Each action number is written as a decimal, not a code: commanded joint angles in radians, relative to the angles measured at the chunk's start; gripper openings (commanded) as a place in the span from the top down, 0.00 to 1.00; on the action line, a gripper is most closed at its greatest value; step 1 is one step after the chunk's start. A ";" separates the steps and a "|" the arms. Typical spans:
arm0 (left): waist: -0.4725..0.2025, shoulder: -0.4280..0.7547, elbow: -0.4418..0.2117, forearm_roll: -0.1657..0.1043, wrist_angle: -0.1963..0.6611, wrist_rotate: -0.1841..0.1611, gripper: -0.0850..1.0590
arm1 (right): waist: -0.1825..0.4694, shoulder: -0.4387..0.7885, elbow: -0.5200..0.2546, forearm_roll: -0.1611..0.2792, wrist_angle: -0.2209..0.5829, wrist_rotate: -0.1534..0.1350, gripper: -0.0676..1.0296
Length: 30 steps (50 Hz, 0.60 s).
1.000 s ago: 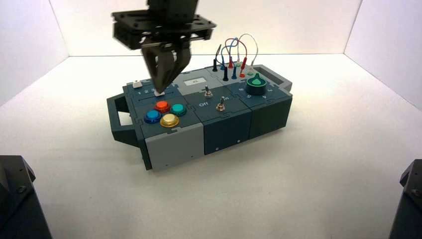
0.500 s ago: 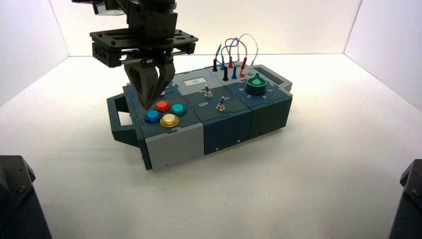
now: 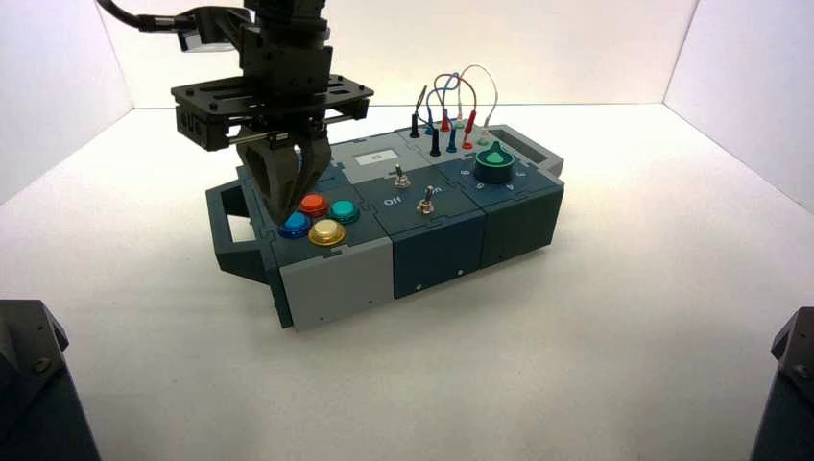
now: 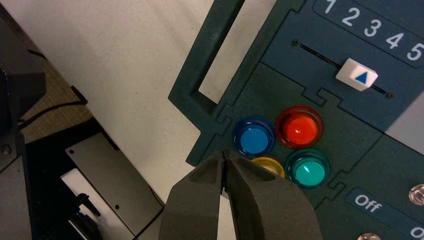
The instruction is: Push the blue button with the right gripper.
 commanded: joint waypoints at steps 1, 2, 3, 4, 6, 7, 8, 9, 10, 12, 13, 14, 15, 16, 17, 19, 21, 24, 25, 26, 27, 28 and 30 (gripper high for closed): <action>0.009 0.006 -0.017 -0.002 -0.011 0.002 0.95 | -0.002 -0.017 -0.029 -0.008 -0.005 -0.002 0.96; 0.009 0.006 -0.015 0.000 -0.011 0.002 0.95 | -0.003 -0.017 -0.028 -0.009 -0.003 -0.002 0.96; 0.009 0.006 -0.017 -0.002 -0.011 0.000 0.95 | -0.005 -0.017 -0.028 -0.011 -0.005 -0.002 0.96; 0.009 0.006 -0.017 -0.002 -0.011 0.000 0.95 | -0.005 -0.017 -0.028 -0.012 -0.005 -0.002 0.96; 0.009 0.006 -0.017 0.000 -0.011 0.000 0.95 | -0.008 -0.017 -0.029 -0.014 -0.005 -0.002 0.96; 0.009 0.006 -0.017 0.000 -0.011 0.000 0.95 | -0.009 -0.017 -0.028 -0.014 -0.005 -0.002 0.96; 0.009 0.006 -0.017 0.000 -0.011 0.002 0.95 | -0.009 -0.017 -0.029 -0.015 -0.005 -0.002 0.96; 0.009 0.006 -0.017 -0.002 -0.011 0.000 0.95 | -0.011 -0.017 -0.029 -0.017 -0.003 -0.002 0.96; 0.009 0.006 -0.017 0.000 -0.011 0.002 0.95 | -0.011 -0.017 -0.029 -0.018 -0.005 0.000 0.96; 0.009 0.006 -0.017 0.000 -0.011 0.000 0.95 | -0.011 -0.017 -0.029 -0.021 -0.005 0.000 0.96; 0.009 0.006 -0.017 -0.002 -0.011 0.002 0.95 | -0.012 -0.017 -0.029 -0.025 -0.005 0.000 0.96; 0.009 0.006 -0.017 -0.002 -0.011 0.002 0.95 | -0.011 -0.017 -0.029 -0.026 -0.005 0.000 0.96; 0.009 0.006 -0.017 -0.002 -0.011 0.000 0.95 | -0.011 -0.015 -0.031 -0.026 -0.006 0.000 0.96; 0.009 0.006 -0.017 -0.002 -0.011 0.000 0.95 | -0.011 -0.015 -0.031 -0.026 -0.006 0.000 0.96; 0.009 0.006 -0.017 -0.002 -0.011 0.002 0.95 | -0.011 -0.015 -0.032 -0.028 -0.008 0.000 0.96; 0.009 0.006 -0.017 -0.002 -0.011 0.000 0.95 | -0.011 -0.012 -0.034 -0.029 -0.008 0.002 0.96; 0.009 0.005 -0.017 0.000 -0.011 0.002 0.95 | -0.012 -0.011 -0.035 -0.029 -0.008 0.002 0.96; 0.009 0.005 -0.017 0.000 -0.011 0.002 0.95 | -0.012 -0.006 -0.040 -0.034 -0.008 0.003 0.96; 0.009 0.005 -0.017 0.000 -0.011 0.002 0.95 | -0.014 -0.006 -0.040 -0.035 -0.008 0.003 0.96; 0.009 0.003 -0.017 0.000 -0.011 0.000 0.95 | -0.014 -0.005 -0.041 -0.037 -0.008 0.003 0.96; 0.009 0.003 -0.017 -0.002 -0.011 0.002 0.95 | -0.015 -0.003 -0.043 -0.037 -0.008 0.003 0.96; 0.009 0.003 -0.015 0.000 -0.011 0.002 0.95 | -0.017 -0.002 -0.044 -0.038 -0.008 0.003 0.96; 0.009 0.000 -0.017 0.000 -0.011 0.002 0.95 | -0.021 0.002 -0.046 -0.037 -0.008 0.003 0.96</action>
